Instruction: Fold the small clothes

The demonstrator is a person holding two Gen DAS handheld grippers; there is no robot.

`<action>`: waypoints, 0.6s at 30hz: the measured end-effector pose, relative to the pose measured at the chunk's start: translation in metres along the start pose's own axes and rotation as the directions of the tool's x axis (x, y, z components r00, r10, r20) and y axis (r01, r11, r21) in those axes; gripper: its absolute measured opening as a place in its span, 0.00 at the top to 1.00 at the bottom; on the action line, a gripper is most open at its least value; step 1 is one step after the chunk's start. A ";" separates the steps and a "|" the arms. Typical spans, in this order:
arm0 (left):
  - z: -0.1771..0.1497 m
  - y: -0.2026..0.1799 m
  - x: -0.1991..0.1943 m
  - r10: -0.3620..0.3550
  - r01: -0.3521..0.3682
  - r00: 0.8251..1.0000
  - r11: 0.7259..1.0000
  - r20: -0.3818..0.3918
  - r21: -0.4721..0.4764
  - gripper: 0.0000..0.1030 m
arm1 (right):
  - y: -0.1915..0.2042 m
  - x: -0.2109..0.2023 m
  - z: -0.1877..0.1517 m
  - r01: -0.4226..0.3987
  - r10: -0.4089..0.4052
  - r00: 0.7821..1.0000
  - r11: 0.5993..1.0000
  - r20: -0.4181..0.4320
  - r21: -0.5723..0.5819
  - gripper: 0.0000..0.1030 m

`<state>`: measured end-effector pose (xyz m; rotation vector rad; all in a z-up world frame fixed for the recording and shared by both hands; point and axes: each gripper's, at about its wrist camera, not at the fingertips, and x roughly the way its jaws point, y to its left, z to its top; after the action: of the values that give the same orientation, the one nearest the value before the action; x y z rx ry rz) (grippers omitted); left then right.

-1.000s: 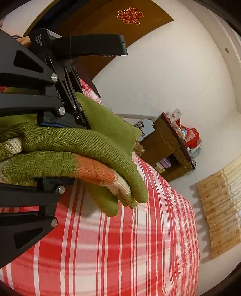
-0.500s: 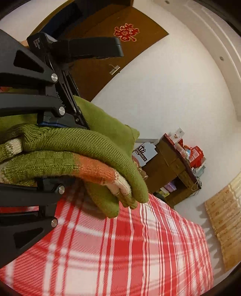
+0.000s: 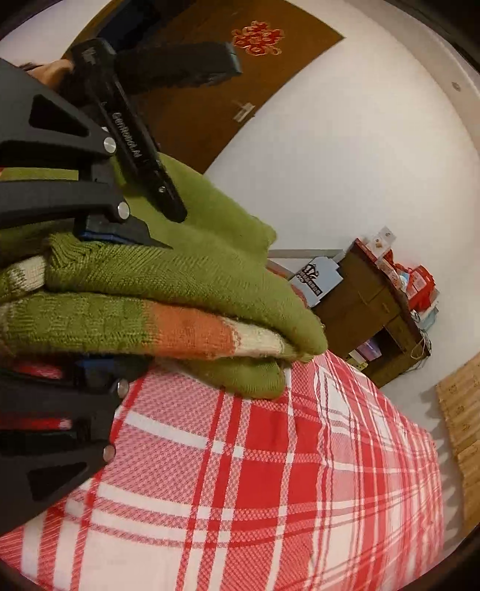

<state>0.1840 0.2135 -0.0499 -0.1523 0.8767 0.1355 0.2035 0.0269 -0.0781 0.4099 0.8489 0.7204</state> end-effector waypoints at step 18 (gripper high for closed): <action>-0.065 0.007 -0.053 -0.073 0.076 0.995 0.996 0.068 -0.043 0.40 | 0.022 -0.041 -0.069 -0.007 0.001 0.998 0.996 -0.071 -0.085 0.68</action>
<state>0.1001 0.2054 -0.0505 -0.2219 0.8014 0.0906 0.1214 0.0161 -0.0846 0.3117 0.8807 0.7755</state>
